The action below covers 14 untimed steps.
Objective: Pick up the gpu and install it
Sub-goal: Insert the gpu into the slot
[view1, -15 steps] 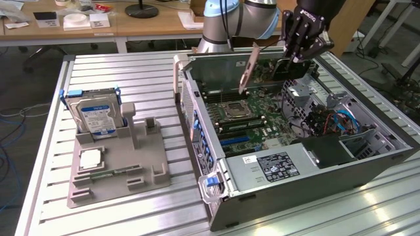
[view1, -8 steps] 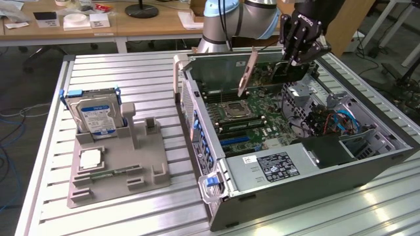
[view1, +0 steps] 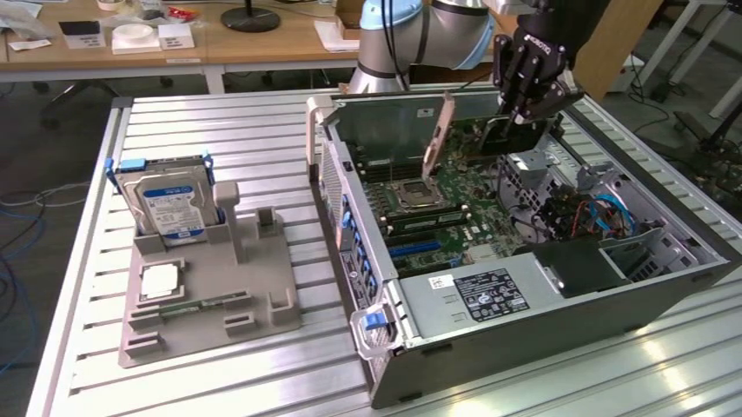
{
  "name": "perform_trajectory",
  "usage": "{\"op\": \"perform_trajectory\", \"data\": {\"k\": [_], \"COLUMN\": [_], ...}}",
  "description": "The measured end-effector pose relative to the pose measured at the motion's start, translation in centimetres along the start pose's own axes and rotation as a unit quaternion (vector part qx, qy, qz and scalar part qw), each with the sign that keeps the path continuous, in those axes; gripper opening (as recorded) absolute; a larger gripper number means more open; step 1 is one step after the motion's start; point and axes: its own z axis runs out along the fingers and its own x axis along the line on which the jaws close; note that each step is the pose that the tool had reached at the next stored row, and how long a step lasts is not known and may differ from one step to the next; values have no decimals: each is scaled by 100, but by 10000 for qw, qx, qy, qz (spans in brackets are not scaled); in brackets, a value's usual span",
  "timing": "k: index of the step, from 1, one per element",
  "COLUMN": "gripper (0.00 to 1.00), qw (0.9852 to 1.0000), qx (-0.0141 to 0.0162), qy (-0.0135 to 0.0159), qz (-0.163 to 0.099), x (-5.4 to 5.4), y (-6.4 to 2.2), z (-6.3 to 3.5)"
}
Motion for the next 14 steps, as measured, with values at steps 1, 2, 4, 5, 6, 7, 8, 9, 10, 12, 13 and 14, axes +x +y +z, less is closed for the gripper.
{"op": "perform_trajectory", "data": {"k": [1,2,4,5,6,7,8,9,10,12,13,14], "gripper": [27,27,27,27,27,27,27,27,27,27,27,27], "qw": [10000,10000,9999,9999,9999,9998,9998,9998,9998,9998,9998,9998], "qx": [-1,-2,-5,-6,-7,-7,-8,-8,-7,-7,-7,-7], "qy": [32,65,131,156,163,174,183,186,186,182,182,181], "qz": [1,1,2,1,-2,-2,-2,-2,-1,-1,1,2], "x": [0,0,0,1,1,1,1,1,0,0,1,1], "y": [0,0,0,0,0,0,1,1,2,3,3,3], "z": [8,15,27,32,35,34,34,34,36,46,52,58]}}
